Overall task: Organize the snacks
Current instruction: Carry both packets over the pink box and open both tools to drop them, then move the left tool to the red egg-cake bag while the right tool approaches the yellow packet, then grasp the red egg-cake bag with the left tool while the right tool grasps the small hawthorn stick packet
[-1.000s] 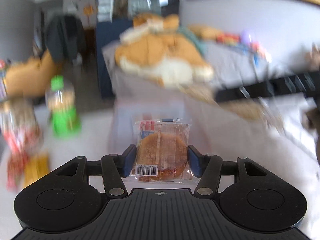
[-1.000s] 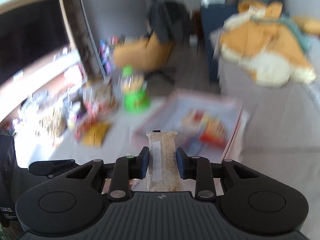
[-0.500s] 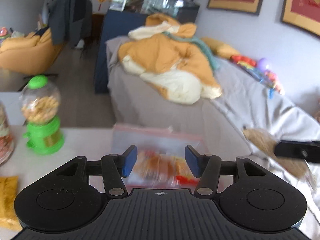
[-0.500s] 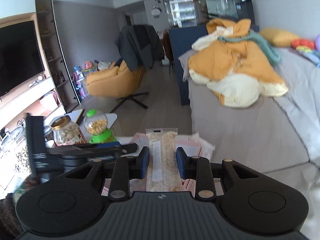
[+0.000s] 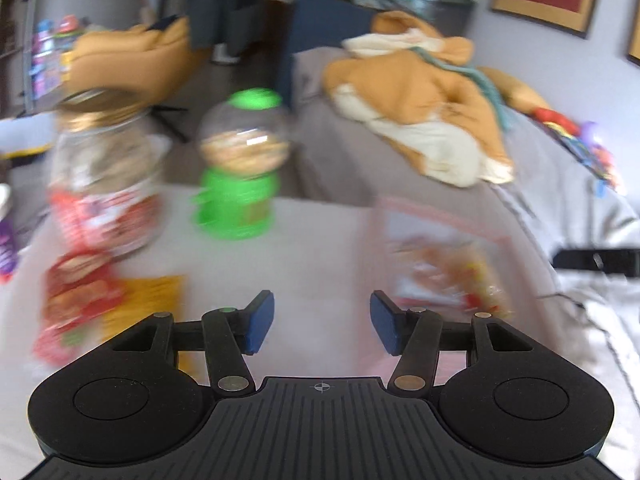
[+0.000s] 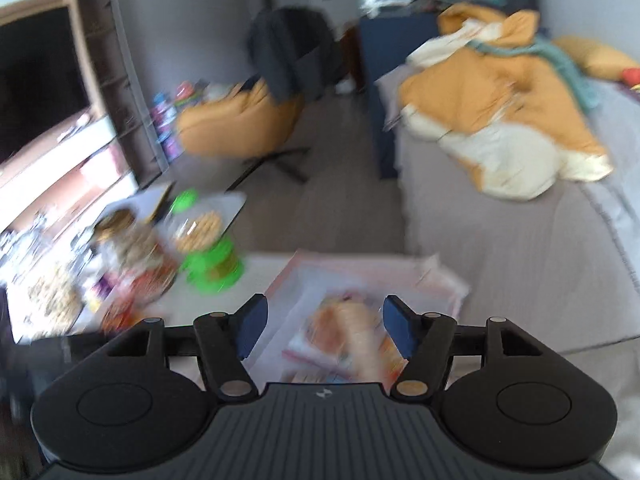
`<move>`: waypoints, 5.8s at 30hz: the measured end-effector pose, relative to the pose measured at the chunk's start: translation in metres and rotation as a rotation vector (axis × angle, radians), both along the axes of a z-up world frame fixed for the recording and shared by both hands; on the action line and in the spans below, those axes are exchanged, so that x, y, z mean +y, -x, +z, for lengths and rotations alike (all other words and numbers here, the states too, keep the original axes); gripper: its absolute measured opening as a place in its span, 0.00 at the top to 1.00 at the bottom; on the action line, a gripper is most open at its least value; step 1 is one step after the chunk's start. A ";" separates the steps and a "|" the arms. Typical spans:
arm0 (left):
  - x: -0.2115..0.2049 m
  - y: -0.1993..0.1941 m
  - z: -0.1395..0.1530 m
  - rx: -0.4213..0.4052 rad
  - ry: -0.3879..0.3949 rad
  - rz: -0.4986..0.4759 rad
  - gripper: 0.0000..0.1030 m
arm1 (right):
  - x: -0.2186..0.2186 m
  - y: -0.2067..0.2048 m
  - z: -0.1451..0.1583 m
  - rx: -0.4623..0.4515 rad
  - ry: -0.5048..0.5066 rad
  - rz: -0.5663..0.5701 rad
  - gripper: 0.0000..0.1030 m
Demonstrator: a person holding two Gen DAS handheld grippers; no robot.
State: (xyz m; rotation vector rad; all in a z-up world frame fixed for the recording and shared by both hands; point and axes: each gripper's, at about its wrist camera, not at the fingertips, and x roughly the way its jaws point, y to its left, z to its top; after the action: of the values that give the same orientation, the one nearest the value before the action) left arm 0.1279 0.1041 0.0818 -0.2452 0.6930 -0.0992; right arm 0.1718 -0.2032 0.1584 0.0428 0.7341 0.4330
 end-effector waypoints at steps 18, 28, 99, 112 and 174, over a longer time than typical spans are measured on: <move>0.162 0.058 -0.038 -0.078 0.090 0.361 0.43 | 0.067 -0.043 -0.083 0.247 0.238 0.007 0.76; 0.171 0.028 -0.047 -0.101 0.100 0.348 0.43 | 0.073 -0.033 -0.059 0.160 0.311 0.025 0.54; 0.136 0.063 -0.060 -0.024 -0.046 0.124 0.54 | 0.191 0.086 -0.144 -0.064 0.145 0.311 0.15; 0.064 0.063 -0.058 0.048 -0.429 -0.119 0.42 | 0.192 0.086 -0.144 -0.065 0.146 0.310 0.15; 0.145 0.147 -0.071 -0.100 -0.002 0.351 0.28 | 0.393 -0.003 -0.118 0.127 0.305 0.426 0.55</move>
State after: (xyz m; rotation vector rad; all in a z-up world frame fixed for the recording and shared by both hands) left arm -0.0195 0.2487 0.0108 -0.3537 0.5420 0.2232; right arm 0.1746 0.1894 0.0404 -0.3814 0.9310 0.7237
